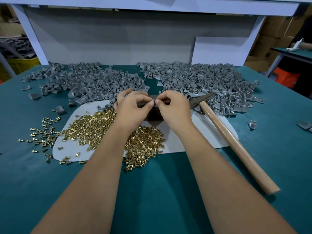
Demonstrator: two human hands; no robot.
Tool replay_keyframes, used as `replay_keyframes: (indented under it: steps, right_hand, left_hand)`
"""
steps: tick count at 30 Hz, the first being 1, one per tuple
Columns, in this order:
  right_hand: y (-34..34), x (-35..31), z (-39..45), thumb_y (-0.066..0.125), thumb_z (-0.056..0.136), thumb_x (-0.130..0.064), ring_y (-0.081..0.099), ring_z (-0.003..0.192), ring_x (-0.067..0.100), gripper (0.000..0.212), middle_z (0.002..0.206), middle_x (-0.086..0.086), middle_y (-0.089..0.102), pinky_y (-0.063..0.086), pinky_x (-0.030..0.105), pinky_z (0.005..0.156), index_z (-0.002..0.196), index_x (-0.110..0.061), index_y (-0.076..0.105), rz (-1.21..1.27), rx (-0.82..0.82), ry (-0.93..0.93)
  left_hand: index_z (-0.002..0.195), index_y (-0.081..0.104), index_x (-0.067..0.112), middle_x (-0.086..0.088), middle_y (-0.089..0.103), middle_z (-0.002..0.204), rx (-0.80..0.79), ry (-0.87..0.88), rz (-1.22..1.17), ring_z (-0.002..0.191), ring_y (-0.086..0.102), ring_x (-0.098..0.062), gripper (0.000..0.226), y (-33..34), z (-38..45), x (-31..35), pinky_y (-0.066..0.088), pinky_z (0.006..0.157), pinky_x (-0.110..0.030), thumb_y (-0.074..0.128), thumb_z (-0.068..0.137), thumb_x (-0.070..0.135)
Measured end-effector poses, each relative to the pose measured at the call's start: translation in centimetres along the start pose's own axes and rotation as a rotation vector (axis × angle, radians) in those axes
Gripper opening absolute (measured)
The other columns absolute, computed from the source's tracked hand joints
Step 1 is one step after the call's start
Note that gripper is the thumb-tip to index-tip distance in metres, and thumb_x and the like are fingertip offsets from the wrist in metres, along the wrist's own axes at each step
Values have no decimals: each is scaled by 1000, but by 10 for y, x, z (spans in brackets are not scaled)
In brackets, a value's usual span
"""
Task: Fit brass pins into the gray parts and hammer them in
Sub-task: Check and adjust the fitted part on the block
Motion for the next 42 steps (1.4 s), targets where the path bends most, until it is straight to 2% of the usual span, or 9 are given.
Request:
replay_keyframes:
  steps: [9,18,25,28,30,32,36,38,42]
  right_hand:
    - [5,-3,1,67,83,-12,56,81,17,24,85,-7,61,49,38,75,66,-26,58,-76,69,-25]
    - [6,0,0,67,83,-14,54,84,16,18,82,-10,58,47,38,77,69,-24,62,-109,85,-74]
    - [-1,-1,0,61,89,-19,57,101,18,17,101,-4,65,46,38,90,104,-18,69,-128,10,-84]
    - [-24,-5,1,56,93,-26,58,99,16,24,106,-6,67,49,39,89,114,-24,66,-221,131,-29]
    - [-49,-3,1,53,93,-24,60,84,12,20,98,-6,68,51,31,67,106,-25,68,-265,215,71]
    - [-72,8,0,51,89,-21,56,67,17,19,82,0,67,37,22,51,91,-20,69,-386,204,200]
    - [-105,30,-16,52,89,-38,49,63,28,35,65,7,53,29,25,50,65,-12,50,-584,79,440]
    - [-107,38,-24,51,91,-44,52,74,29,38,76,9,56,34,28,56,72,-11,49,-706,-10,518]
    - [-94,42,-31,53,88,-16,48,81,30,8,88,10,53,37,32,65,94,-11,56,-766,-36,486]
  left_hand:
    - [82,64,48,16,64,113,4,-33,-24,140,23,-17,21,0,0,0,23,115,-50,71,89,30]
    - [86,65,45,17,64,112,-4,-48,-16,138,24,-18,15,1,-1,0,21,114,-49,70,90,31]
    - [84,64,44,23,60,108,4,-29,74,136,25,-16,13,1,0,4,15,100,-34,68,91,34]
    - [78,62,47,25,59,109,-21,-66,19,136,24,-15,19,-1,-1,3,15,103,-35,67,91,35]
    - [76,60,50,25,59,112,-41,-77,-6,137,23,-15,22,-1,0,3,16,108,-39,66,92,36]
    - [77,60,50,24,58,114,-50,-83,-11,139,22,-16,21,-1,0,3,16,112,-42,66,92,37]
    - [77,60,49,25,57,116,-54,-107,-19,139,21,-15,19,-1,-1,2,16,112,-43,65,92,38]
    - [75,59,50,24,58,117,-47,-103,-10,139,21,-14,21,-1,-1,2,15,113,-42,66,92,39]
    - [76,62,47,28,56,112,-9,-93,-4,139,22,-13,19,0,-3,2,17,114,-42,69,90,36]
Point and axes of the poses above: each hand's wrist, its own z-axis towards the middle knuckle, its own y-axis out of the palm, x = y × z, the point moved 2 cm from there along z, towards the middle knuckle
